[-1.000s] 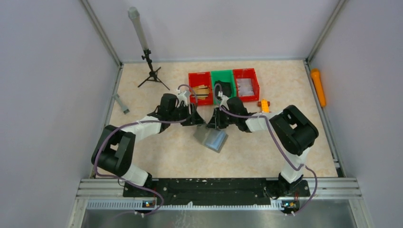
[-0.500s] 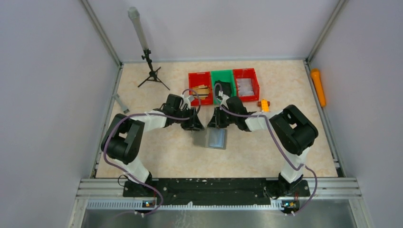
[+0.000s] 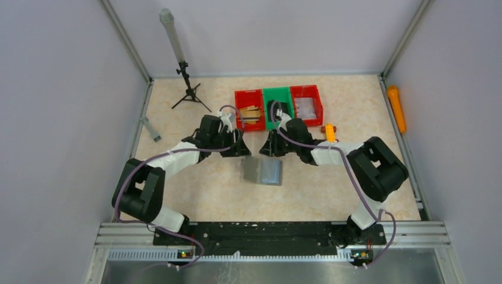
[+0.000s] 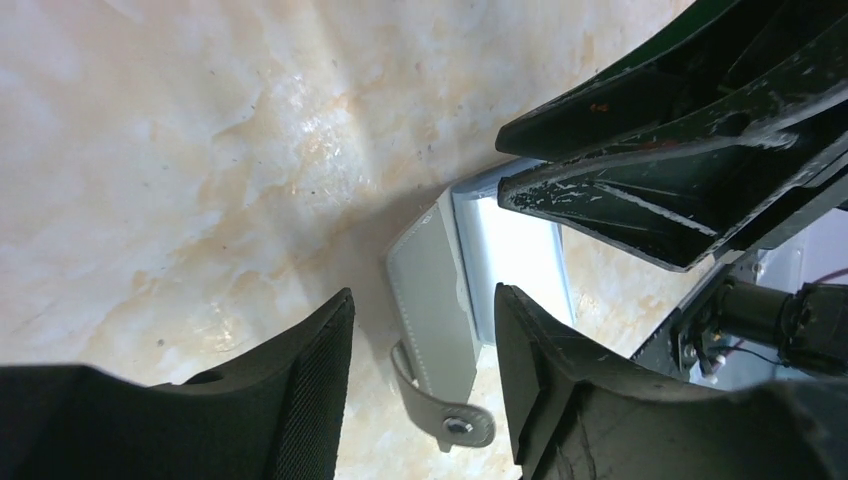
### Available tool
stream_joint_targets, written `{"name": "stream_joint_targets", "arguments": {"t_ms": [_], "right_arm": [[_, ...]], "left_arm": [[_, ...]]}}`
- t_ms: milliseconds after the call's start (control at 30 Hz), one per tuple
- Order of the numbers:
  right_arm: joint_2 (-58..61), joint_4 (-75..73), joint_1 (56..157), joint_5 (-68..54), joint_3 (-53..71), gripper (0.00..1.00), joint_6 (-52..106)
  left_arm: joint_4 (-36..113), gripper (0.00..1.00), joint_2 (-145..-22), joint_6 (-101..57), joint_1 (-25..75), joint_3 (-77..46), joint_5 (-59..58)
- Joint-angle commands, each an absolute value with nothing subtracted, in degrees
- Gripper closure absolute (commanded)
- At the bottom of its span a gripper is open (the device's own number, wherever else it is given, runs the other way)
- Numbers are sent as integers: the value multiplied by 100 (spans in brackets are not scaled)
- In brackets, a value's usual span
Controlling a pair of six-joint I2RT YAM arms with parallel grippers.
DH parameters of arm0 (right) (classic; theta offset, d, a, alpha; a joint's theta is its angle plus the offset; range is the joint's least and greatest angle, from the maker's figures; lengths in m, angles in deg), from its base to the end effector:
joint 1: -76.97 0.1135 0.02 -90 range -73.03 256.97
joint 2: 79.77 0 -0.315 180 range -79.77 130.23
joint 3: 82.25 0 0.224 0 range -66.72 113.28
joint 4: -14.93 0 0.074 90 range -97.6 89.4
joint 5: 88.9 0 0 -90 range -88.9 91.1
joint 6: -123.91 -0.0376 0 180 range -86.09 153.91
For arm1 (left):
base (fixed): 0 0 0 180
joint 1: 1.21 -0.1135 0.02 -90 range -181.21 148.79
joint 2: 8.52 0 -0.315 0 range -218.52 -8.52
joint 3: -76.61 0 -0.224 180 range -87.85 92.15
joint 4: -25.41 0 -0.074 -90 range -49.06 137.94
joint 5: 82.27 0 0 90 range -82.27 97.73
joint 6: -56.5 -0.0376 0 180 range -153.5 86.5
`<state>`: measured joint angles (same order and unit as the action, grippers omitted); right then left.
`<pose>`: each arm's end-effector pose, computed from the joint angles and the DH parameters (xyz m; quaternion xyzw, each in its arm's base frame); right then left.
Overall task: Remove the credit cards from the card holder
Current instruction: Remove the credit card from the card holder.
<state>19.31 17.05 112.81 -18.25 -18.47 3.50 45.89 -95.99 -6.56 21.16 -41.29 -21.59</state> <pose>0.2717 0.2116 0.2352 -0.1209 0.8623 0.3801 0.3120 0.2546 -0.1247 0.2556 0.0593 0.8996 -0.3648 0.2326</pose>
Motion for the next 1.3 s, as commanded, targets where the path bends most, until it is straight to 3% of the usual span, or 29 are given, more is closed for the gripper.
{"name": "stream_joint_targets", "arguments": {"t_ms": [0, 133, 400, 667, 700, 767, 833, 933, 1100, 1267], "right_arm": [[1606, 1874, 11249, -1713, -1940, 62, 491], [1501, 1884, 11248, -1645, -2007, 55, 511], [1317, 1891, 11248, -1421, -2119, 54, 576], [1238, 1880, 11248, -1357, -2146, 53, 585], [1193, 1885, 11241, -1325, -2176, 51, 585], [1076, 1876, 11235, -1236, -2240, 37, 607], [951, 1857, 11224, -1166, -2302, 24, 626], [805, 1752, 11213, -1061, -2387, 13, 660], [572, 1573, 11093, -795, -2602, 14, 602], [656, 1418, 10973, -830, -2695, 25, 552]], "left_arm": [[4646, 41, -9229, -915, 2110, -4231, -1679], [4859, 41, -9698, -944, 2118, -3976, -2014], [5239, 50, -10383, -955, 2138, -3611, -2536], [4421, 85, -10679, -541, 2113, -3715, -3743], [4415, 90, -10675, -531, 2086, -3721, -3693], [4321, 98, -10543, -488, 1994, -3798, -3494], [4208, 100, -10349, -431, 1881, -3964, -3264], [4213, 100, -10084, -428, 1718, -4137, -2803], [4659, 100, -10035, -574, 1681, -4050, -1926], [4867, 100, -10314, -625, 1680, -3888, -1789]]}}
